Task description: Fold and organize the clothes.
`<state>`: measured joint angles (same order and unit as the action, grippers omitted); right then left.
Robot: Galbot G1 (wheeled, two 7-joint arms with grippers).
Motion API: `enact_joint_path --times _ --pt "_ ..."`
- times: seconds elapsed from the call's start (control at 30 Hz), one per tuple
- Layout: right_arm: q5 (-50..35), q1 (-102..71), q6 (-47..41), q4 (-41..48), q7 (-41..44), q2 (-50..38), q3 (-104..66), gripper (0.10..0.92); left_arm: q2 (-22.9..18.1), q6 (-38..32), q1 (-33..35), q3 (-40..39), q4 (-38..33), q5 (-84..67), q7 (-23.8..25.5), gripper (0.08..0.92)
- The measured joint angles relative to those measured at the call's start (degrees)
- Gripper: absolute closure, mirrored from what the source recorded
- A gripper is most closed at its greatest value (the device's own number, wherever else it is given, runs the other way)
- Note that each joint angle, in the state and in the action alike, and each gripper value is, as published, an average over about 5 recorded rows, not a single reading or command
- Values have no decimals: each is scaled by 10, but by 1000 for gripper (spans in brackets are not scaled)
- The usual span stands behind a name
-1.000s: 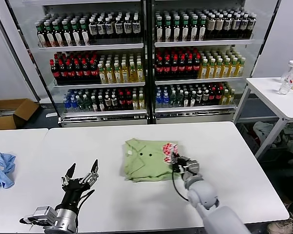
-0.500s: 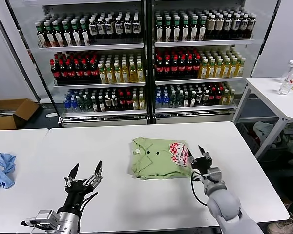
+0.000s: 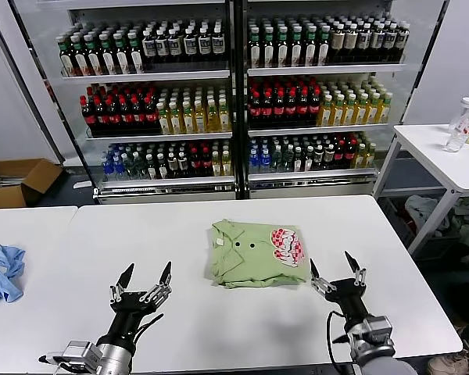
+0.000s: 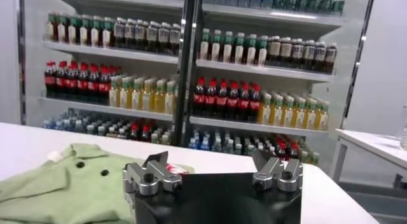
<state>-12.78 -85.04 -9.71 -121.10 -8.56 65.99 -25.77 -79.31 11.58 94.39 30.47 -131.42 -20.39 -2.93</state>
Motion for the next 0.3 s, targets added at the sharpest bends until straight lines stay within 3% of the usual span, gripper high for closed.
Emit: enact_joint_path --times 0.3 --pt "6 -54 15 -48 5 10 -18 203 5 -9 11 1 -7 9 12 177"
